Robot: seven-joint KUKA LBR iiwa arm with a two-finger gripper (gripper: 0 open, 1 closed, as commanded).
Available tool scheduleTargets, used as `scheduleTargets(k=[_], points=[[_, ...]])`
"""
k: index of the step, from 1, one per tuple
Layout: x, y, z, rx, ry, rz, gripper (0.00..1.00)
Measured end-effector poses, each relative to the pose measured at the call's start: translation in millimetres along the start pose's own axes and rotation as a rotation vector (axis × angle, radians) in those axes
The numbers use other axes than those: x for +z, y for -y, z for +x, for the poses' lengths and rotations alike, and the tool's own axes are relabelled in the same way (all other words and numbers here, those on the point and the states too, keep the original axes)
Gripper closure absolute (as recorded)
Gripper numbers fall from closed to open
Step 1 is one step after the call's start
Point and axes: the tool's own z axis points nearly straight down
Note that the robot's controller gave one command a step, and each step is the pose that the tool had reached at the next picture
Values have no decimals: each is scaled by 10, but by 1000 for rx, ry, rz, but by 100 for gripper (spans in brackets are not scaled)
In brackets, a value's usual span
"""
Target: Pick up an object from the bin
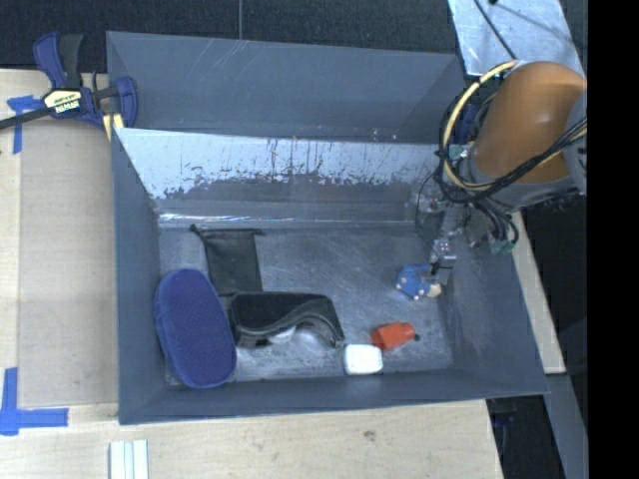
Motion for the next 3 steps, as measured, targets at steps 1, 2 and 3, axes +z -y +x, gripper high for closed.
scheduleTargets(k=[1,2,3], points=[[733,452,344,-263,-8,-1,0],[708,438,320,-266,-2,-1,100],[-827,132,-6,-219,10,2,100]])
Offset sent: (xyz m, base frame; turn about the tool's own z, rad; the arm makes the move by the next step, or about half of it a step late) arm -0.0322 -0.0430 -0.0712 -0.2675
